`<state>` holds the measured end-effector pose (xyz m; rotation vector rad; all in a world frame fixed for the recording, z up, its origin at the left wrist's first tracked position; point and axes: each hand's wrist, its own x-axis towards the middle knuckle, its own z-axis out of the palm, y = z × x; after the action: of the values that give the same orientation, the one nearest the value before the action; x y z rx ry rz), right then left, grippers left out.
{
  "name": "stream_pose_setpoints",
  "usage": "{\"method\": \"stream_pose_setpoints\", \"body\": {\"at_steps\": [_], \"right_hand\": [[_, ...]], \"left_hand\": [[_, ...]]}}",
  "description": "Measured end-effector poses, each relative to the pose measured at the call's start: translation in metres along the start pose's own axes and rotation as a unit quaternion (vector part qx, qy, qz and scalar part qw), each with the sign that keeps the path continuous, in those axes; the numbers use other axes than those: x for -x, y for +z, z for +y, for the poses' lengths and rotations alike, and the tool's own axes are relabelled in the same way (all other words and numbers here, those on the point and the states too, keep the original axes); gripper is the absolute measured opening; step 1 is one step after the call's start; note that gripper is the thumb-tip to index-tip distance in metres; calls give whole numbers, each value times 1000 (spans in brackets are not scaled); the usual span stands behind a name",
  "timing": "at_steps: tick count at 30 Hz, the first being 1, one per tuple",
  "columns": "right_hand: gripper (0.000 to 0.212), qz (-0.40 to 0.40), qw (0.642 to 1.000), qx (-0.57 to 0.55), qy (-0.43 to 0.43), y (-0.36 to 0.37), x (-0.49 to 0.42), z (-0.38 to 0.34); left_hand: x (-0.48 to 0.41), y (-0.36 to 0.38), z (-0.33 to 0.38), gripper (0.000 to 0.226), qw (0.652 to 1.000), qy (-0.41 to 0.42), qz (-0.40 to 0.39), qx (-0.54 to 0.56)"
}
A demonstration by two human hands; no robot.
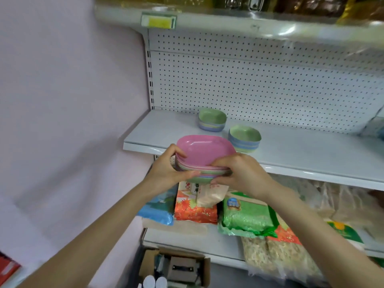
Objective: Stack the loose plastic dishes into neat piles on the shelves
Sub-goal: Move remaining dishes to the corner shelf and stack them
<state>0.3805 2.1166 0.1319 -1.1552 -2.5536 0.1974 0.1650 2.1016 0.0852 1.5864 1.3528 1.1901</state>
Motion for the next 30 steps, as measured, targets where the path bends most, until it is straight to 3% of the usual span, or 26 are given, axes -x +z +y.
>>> {"method": "stream_pose_setpoints", "body": {"at_steps": [10, 15, 20, 27, 30], "right_hand": [[23, 10, 997, 42, 62, 35, -94, 129], [27, -28, 994, 92, 49, 67, -147, 174], [29, -56, 994, 87, 40, 90, -172, 202], [29, -71, 996, 44, 17, 106, -186, 209], [28, -91, 996, 11, 13, 104, -186, 211]], "left_hand": [[-163, 45, -43, 56, 996, -62, -56, -26], [-217, 61, -75, 88, 989, -138, -25, -49], [-235, 70, -99, 103, 984, -177, -9, -16], [-248, 64, -112, 102, 980, -197, 7, -31], [-254, 60, -120, 88, 981, -192, 7, -31]]}}
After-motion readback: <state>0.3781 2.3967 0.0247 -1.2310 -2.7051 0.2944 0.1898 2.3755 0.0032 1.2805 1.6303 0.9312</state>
